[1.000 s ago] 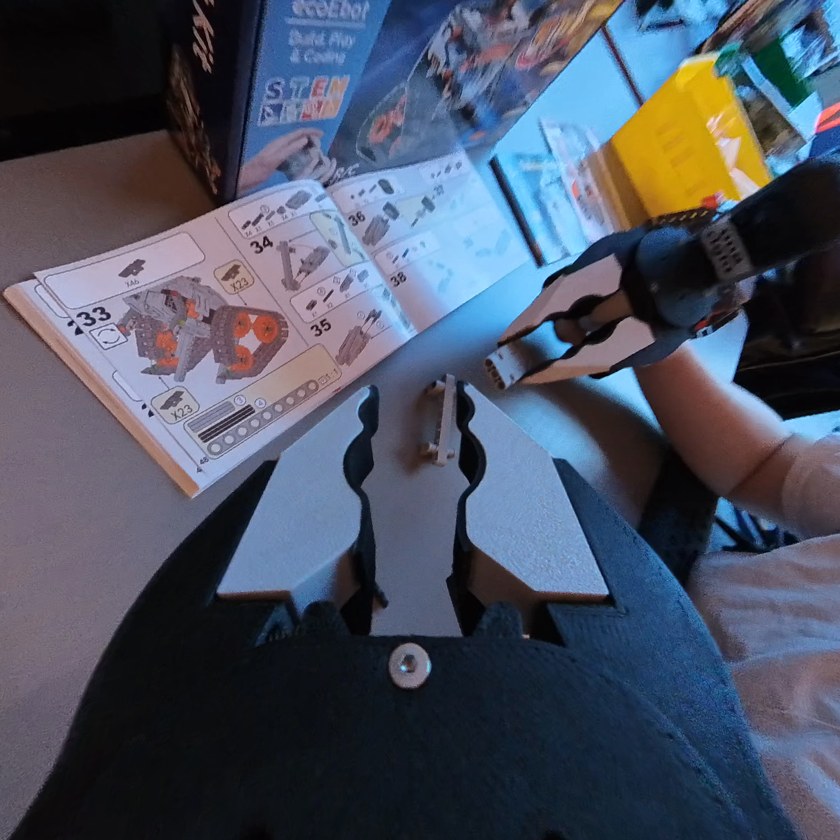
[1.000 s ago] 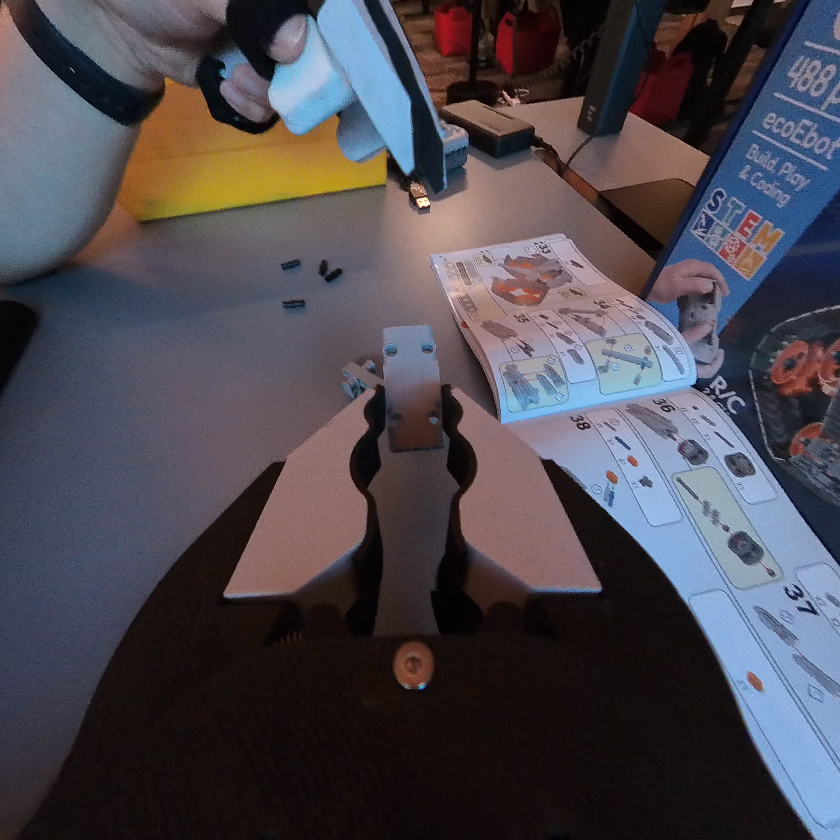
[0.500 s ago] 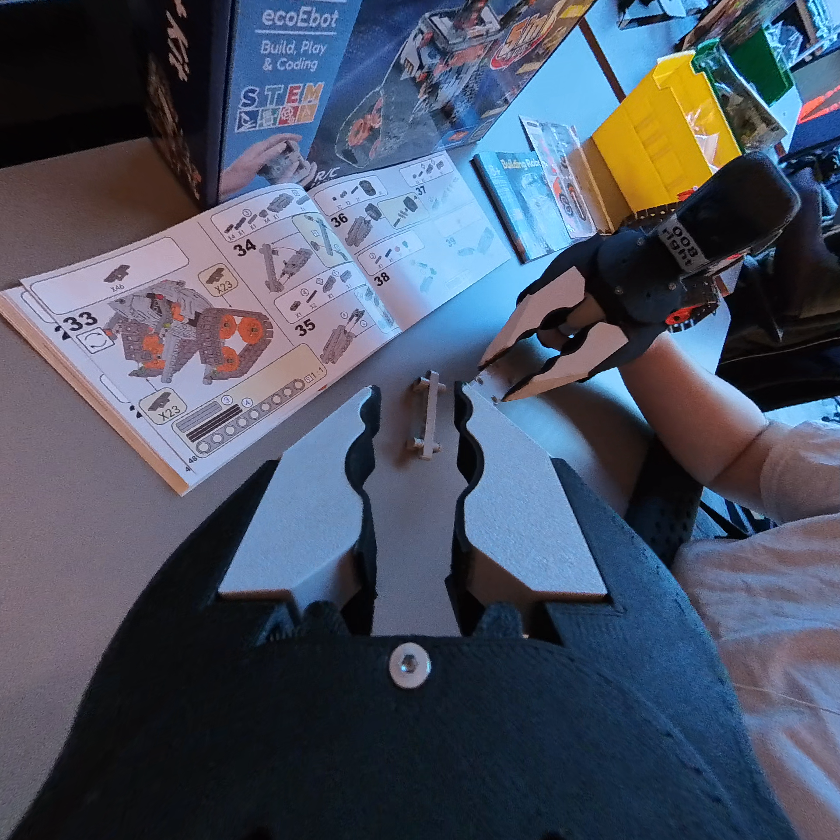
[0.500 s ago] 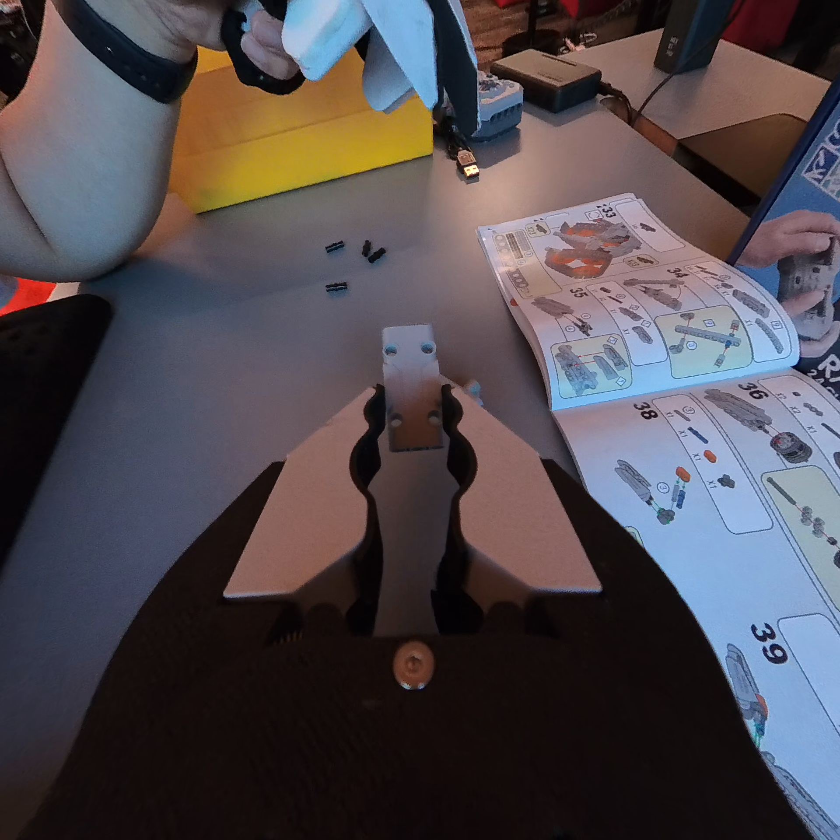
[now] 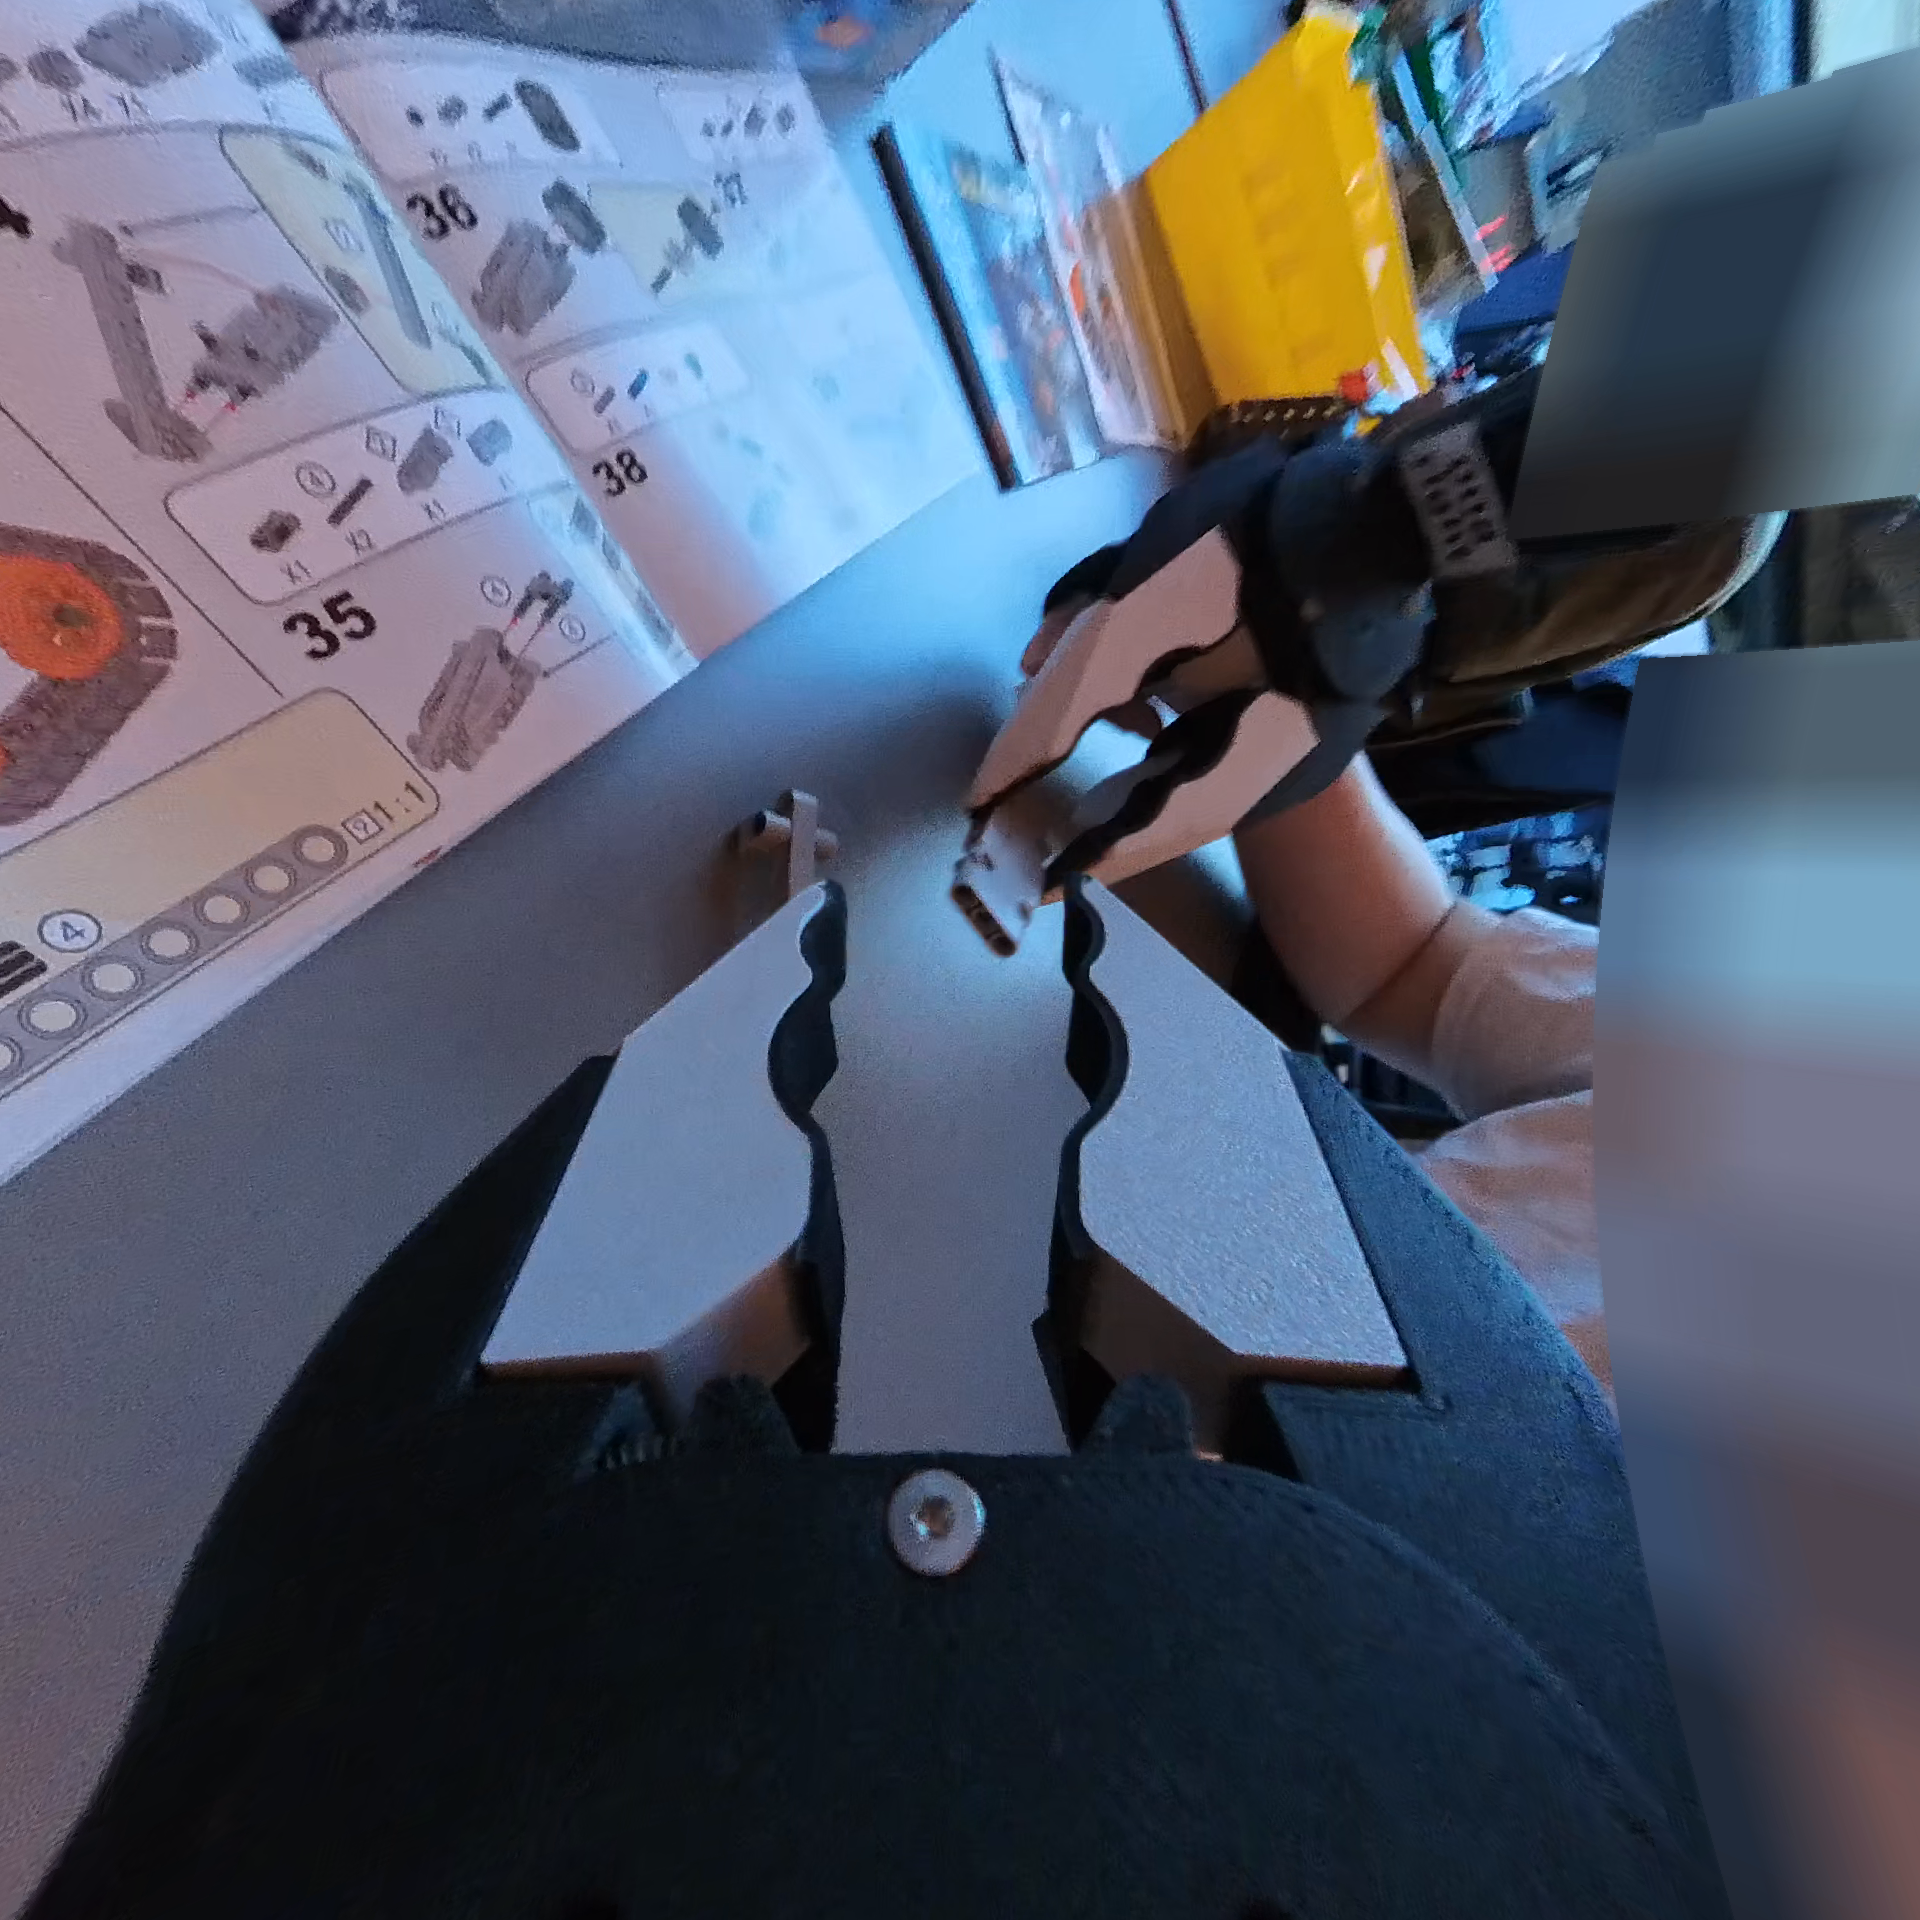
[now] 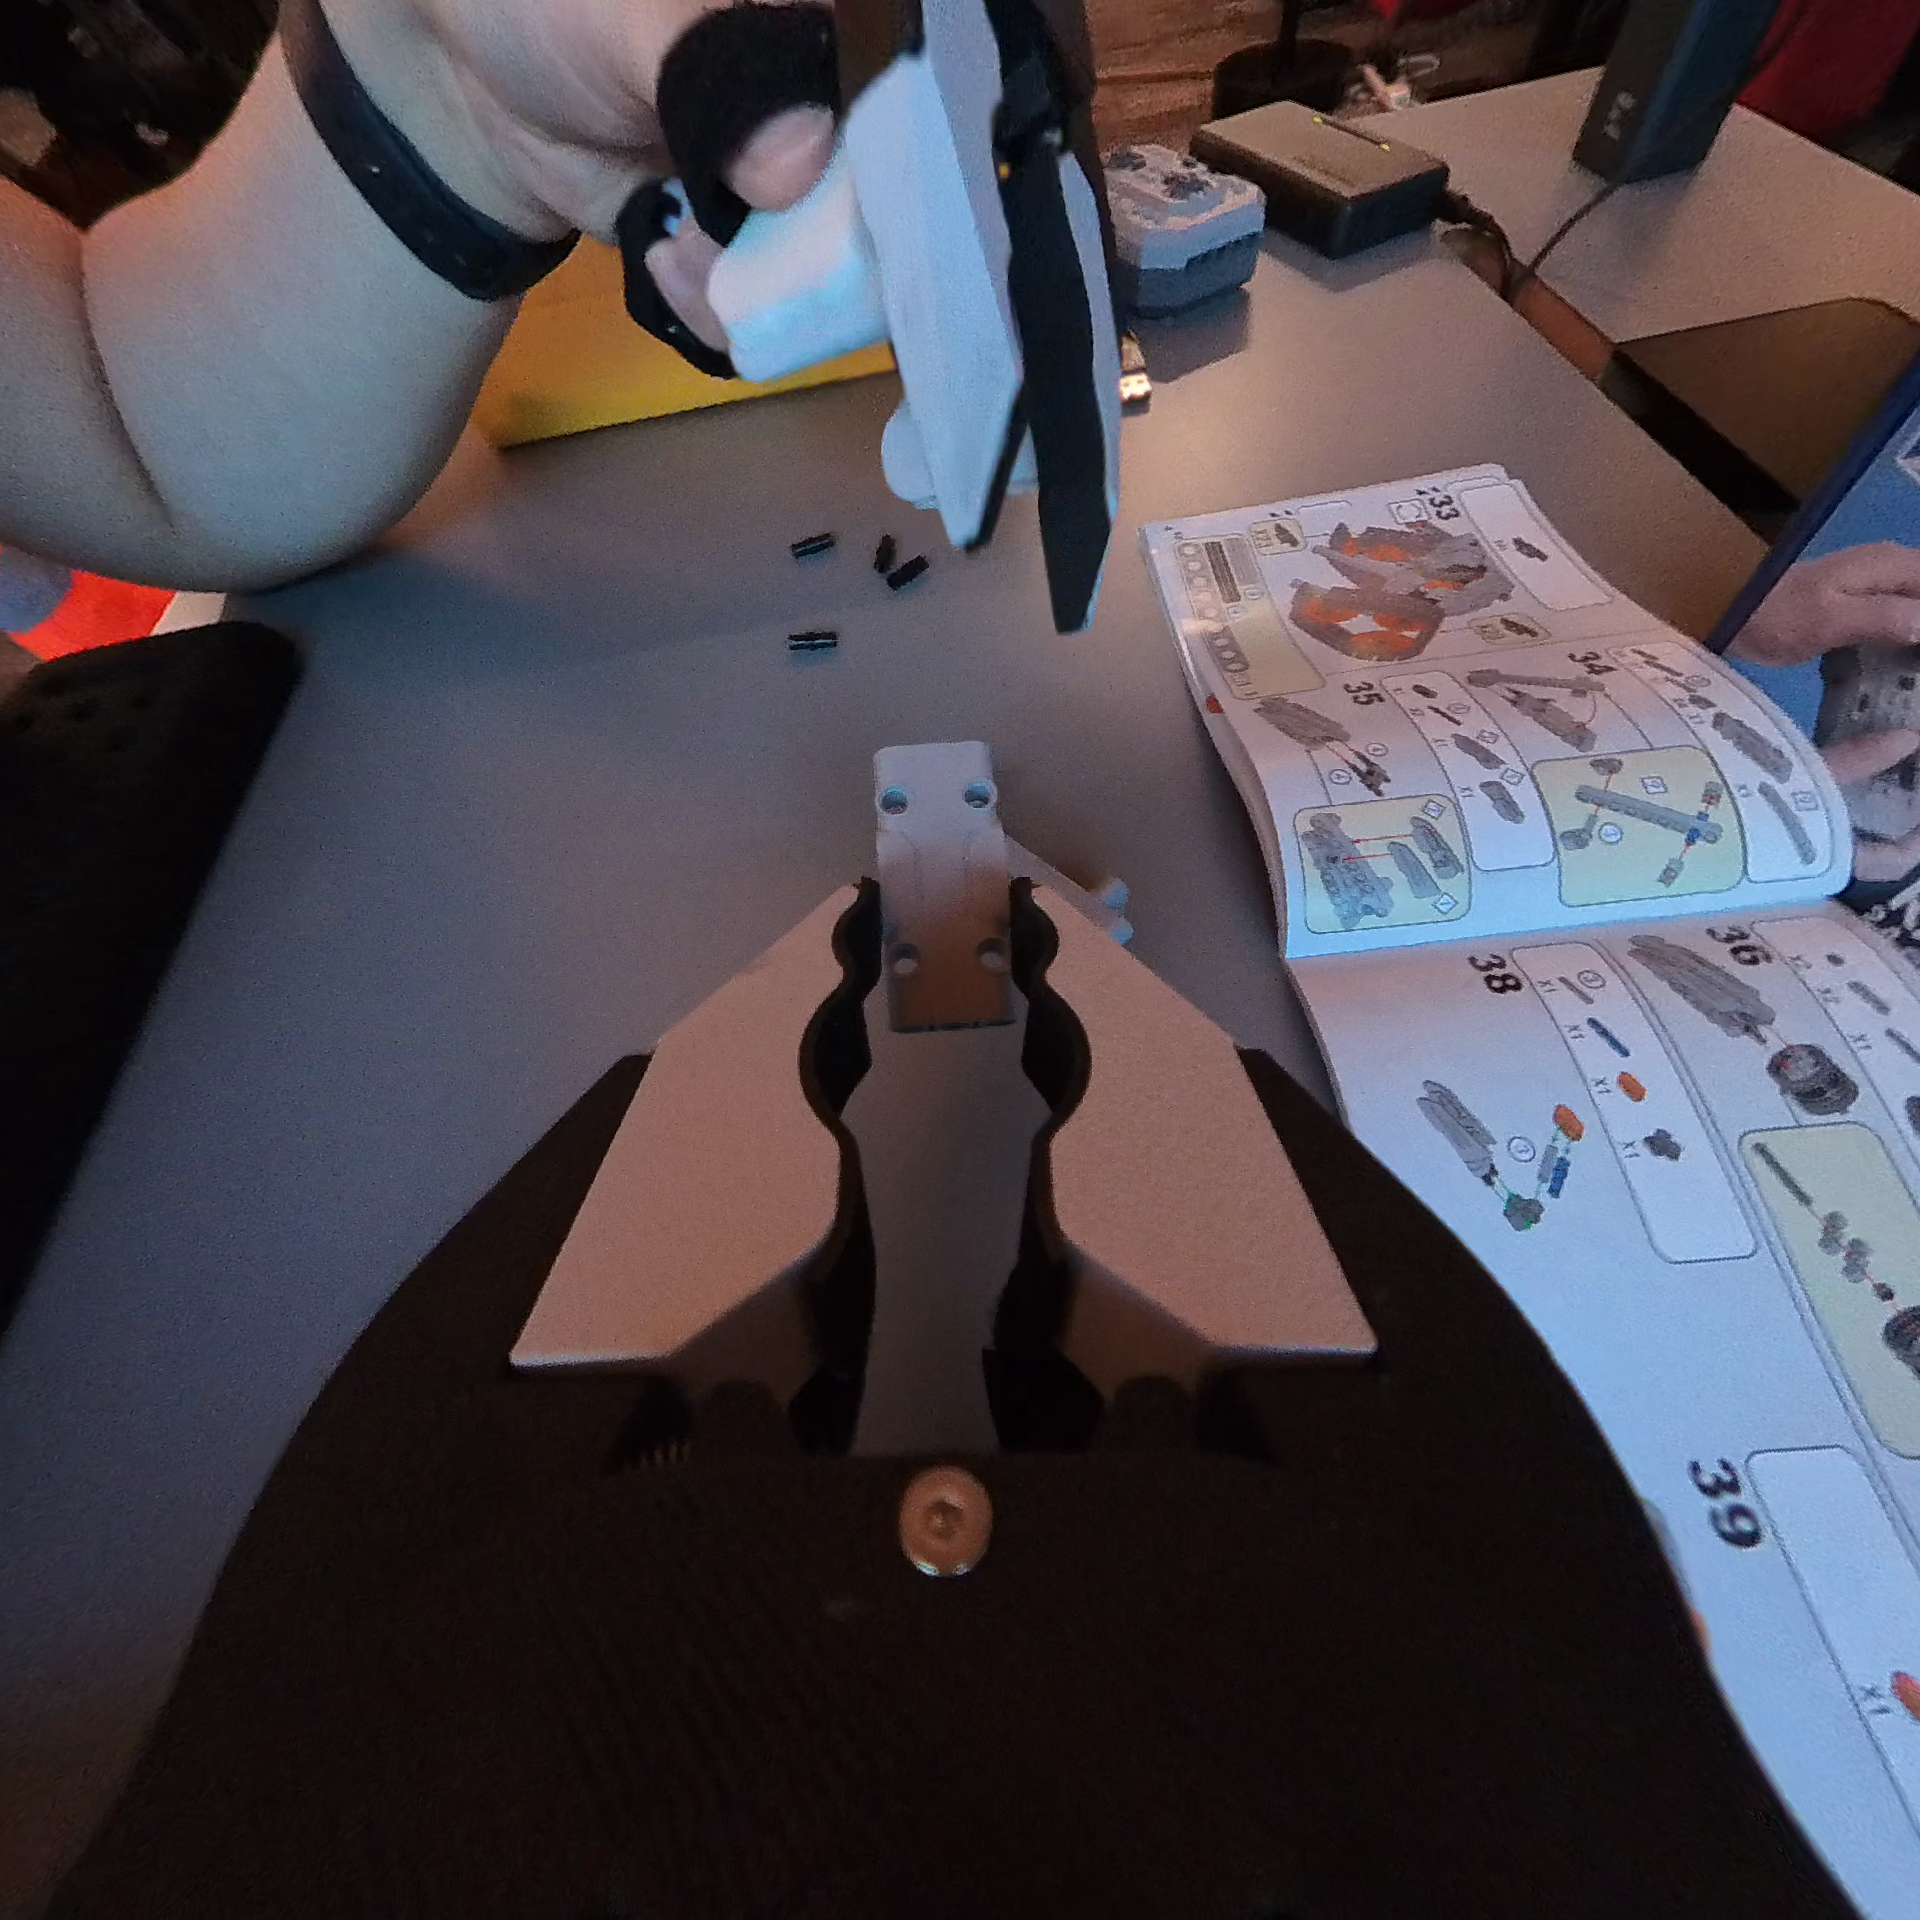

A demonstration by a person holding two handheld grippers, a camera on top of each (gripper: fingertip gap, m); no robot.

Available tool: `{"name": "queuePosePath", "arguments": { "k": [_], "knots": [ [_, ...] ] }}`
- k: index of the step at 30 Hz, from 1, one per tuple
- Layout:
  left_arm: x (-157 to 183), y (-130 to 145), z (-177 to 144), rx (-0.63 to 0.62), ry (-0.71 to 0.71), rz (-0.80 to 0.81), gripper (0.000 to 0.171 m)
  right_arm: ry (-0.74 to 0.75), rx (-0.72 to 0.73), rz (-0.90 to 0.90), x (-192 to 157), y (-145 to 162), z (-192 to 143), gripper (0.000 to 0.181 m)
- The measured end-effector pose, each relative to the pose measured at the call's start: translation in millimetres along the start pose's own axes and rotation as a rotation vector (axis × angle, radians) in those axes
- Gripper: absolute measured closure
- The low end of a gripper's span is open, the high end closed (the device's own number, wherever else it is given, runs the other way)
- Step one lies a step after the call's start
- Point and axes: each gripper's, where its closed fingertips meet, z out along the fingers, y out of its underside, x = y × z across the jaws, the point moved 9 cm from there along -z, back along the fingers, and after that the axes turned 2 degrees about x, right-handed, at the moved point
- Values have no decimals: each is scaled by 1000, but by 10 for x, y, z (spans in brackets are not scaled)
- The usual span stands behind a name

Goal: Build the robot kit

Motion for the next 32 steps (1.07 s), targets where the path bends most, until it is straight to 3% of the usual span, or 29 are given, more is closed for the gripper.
{"name": "queuePosePath", "arguments": {
  "k": [2, 6, 10, 19, 26, 32],
  "knots": [
    [-8, 34, 30, -44, -38, 8, 130, -4, 19, -32, -18, -58, -58, 157],
    [26, 54, 108, -56, 45, -28, 132, -2, 37, -49, -36, -128, -161, 157],
    [25, 94, 212, -103, 31, -16, 136, 0, 24, -82, -61, -151, -185, 157],
    [68, 100, 271, -92, 167, -70, 138, 19, -19, -140, -78, -123, -171, 157],
    [83, 132, 332, -121, 194, -66, 134, 61, -14, -256, -142, -165, -159, 156],
    [73, 171, 395, -164, 155, -38, 133, 30, -26, -236, -155, -142, -134, 157]
  ]
}}
